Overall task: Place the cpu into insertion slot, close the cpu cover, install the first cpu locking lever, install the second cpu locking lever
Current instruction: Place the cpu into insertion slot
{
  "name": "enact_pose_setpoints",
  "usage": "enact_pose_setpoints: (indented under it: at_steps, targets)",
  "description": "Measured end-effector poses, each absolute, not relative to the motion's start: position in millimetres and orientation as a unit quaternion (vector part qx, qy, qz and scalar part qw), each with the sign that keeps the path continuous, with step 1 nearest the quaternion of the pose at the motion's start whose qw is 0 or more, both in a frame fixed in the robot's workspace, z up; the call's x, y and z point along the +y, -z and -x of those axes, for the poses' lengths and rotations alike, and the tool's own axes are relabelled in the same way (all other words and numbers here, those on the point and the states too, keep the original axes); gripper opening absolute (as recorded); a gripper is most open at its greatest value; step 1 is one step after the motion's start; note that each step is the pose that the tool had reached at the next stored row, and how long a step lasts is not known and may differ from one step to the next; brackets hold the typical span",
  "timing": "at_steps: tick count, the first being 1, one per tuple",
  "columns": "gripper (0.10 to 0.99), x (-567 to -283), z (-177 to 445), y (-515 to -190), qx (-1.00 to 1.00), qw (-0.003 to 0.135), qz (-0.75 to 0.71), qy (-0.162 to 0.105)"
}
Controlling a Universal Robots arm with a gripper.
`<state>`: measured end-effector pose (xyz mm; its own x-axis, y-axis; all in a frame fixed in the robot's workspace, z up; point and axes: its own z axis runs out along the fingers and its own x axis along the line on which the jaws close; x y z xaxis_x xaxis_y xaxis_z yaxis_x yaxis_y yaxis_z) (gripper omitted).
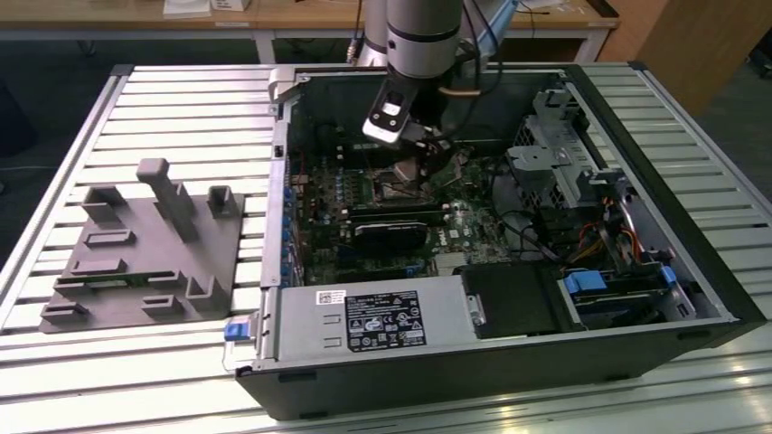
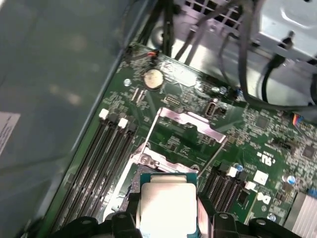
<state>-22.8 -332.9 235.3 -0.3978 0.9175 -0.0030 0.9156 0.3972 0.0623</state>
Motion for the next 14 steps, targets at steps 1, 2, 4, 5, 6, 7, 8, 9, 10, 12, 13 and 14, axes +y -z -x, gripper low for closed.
enact_pose_setpoints:
  at_steps: [1, 2, 4, 5, 6, 7, 8, 9, 10, 12, 13, 14]
  targets:
    - [0.537, -332.9, 22.8, -235.2, 0.831, 0.019, -0.555, -0.025]
    - [0.537, -332.9, 22.8, -234.9, 0.826, 0.019, -0.562, -0.025]
    - [0.537, -332.9, 22.8, -234.5, 0.816, 0.019, -0.577, -0.025]
    - [0.537, -332.9, 22.8, -234.2, 0.811, 0.02, -0.584, -0.024]
    - [0.537, -332.9, 22.8, -234.0, 0.806, 0.02, -0.591, -0.024]
    - [0.537, -332.9, 22.8, -233.8, 0.8, 0.02, -0.599, -0.024]
    - [0.537, -332.9, 22.8, -233.6, 0.795, 0.02, -0.606, -0.024]
    - [0.537, -332.9, 22.8, -233.3, 0.789, 0.02, -0.613, -0.024]
    - [0.537, -332.9, 22.8, -233.1, 0.784, 0.021, -0.62, -0.023]
    - [0.537, -333.0, 22.9, -232.4, 0.773, 0.021, -0.633, -0.023]
    - [0.537, -332.9, 22.9, -232.0, 0.769, 0.021, -0.639, -0.023]
    - [0.537, -332.9, 23.0, -231.6, 0.764, 0.021, -0.645, -0.023]
